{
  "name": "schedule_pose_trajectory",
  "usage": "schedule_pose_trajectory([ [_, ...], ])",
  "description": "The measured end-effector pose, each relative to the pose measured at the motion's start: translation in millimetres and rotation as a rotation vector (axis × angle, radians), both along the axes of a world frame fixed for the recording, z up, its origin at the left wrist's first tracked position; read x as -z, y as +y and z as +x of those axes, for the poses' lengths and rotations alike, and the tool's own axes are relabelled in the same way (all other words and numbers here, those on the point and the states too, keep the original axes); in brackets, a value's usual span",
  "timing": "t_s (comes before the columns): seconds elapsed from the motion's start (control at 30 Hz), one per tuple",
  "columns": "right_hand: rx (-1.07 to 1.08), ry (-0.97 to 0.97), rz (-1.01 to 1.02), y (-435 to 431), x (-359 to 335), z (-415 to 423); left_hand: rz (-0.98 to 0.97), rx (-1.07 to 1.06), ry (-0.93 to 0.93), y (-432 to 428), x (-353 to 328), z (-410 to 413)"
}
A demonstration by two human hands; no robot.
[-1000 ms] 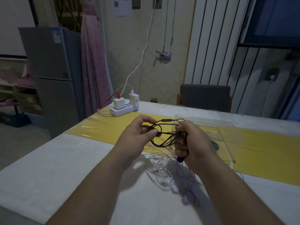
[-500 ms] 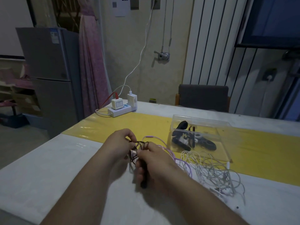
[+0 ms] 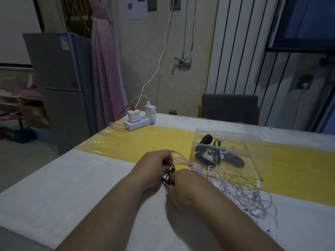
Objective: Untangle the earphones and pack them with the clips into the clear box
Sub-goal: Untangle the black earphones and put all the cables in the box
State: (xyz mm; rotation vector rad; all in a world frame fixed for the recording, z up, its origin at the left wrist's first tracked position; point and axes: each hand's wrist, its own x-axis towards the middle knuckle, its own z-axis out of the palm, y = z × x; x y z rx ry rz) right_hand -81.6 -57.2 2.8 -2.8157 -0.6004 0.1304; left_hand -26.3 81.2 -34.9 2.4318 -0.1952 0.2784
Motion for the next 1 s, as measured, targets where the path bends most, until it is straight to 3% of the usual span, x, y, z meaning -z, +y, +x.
schedule_pose_trajectory([
  [0.13,0.0,-0.01,-0.045,-3,-10,-3,0.047,0.014,-0.013,4,0,-2],
  [0.3,0.127,-0.274,-0.054,-10,-19,-3,0.068,0.013,-0.043,3,1,-3],
  [0.47,0.181,-0.344,0.072,-18,-19,7,0.129,-0.005,-0.034,-4,2,-6],
  [0.6,0.278,-0.304,0.203,-30,-19,18,-0.008,-0.091,0.09,-3,-8,-10],
  [0.77,0.322,-0.228,0.141,-55,-28,26,-0.215,-0.28,0.156,-3,-14,-12],
  [0.9,0.408,-0.272,0.074,-82,-16,24,0.043,-0.358,0.186,-12,-12,-23],
  [1.0,0.505,-0.328,0.029,-108,-5,21,0.128,-0.341,0.222,-26,-12,-22],
])
